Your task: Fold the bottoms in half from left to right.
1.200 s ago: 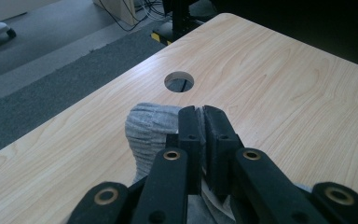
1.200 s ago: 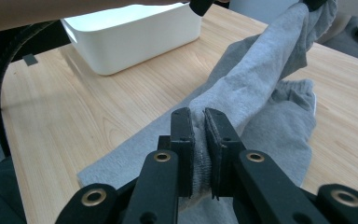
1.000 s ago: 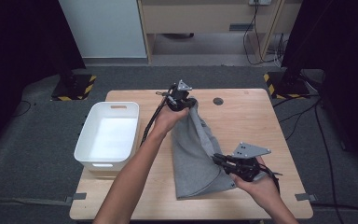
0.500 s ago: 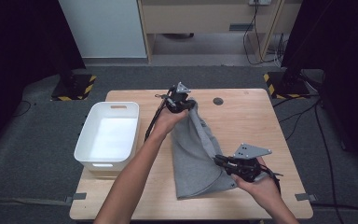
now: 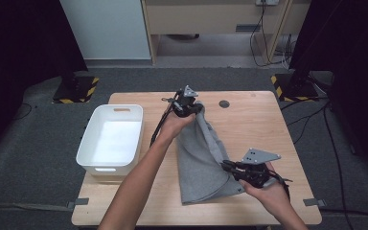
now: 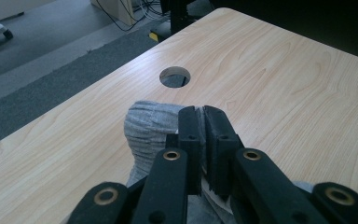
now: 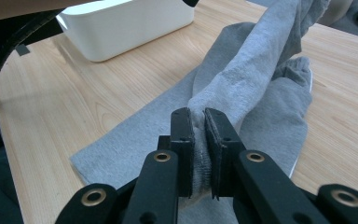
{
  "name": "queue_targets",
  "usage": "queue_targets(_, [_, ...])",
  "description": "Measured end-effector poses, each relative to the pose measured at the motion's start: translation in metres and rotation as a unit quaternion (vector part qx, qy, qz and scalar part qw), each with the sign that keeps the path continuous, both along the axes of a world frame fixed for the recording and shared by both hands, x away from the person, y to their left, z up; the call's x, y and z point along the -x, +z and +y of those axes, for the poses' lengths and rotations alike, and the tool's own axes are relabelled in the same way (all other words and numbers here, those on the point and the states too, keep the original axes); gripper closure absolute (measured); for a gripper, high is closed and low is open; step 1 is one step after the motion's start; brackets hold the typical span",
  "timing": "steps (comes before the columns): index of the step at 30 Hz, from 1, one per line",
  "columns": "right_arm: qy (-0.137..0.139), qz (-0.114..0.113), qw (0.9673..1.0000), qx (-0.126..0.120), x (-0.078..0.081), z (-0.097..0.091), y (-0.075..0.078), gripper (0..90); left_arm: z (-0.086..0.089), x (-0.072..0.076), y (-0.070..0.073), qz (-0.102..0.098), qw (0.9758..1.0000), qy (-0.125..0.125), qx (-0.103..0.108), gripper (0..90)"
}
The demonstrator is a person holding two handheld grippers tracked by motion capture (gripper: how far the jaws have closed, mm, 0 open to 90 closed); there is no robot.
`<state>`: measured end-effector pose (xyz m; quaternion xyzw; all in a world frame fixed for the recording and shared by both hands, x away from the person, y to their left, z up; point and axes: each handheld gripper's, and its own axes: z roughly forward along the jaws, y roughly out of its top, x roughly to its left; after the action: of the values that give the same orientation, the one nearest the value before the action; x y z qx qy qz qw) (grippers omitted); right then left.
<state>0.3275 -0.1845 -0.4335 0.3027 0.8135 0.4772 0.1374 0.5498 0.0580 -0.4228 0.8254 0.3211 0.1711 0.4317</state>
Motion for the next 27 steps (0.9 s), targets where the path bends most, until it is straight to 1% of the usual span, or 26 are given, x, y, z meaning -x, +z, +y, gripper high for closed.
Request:
queue_targets(9, [-0.003, 0.004, 1.0, 0.001, 0.001, -0.004, -0.005, 82.5, -0.003, 0.0, -0.002, -0.002, 1.0, -0.003, 0.002, 86.0])
queue_targets(13, [-0.005, 0.007, 1.0, 0.0, 0.001, -0.007, -0.007, 82.5, -0.005, 0.0, -0.005, 0.001, 1.0, -0.002, -0.003, 86.0])
queue_targets(17, [-0.002, 0.009, 1.0, -0.004, 0.001, -0.009, -0.009, 82.5, -0.006, 0.001, -0.006, 0.001, 1.0, -0.002, 0.001, 86.0])
queue_targets(20, [-0.002, 0.011, 0.9999, -0.003, 0.001, -0.01, -0.011, 82.4, -0.007, 0.001, -0.005, 0.0, 1.0, -0.006, 0.004, 85.9])
queue_targets(27, [0.0, 0.012, 0.9999, -0.007, 0.001, -0.009, -0.012, 82.3, -0.006, 0.001, -0.001, 0.0, 1.0, -0.005, 0.002, 85.8])
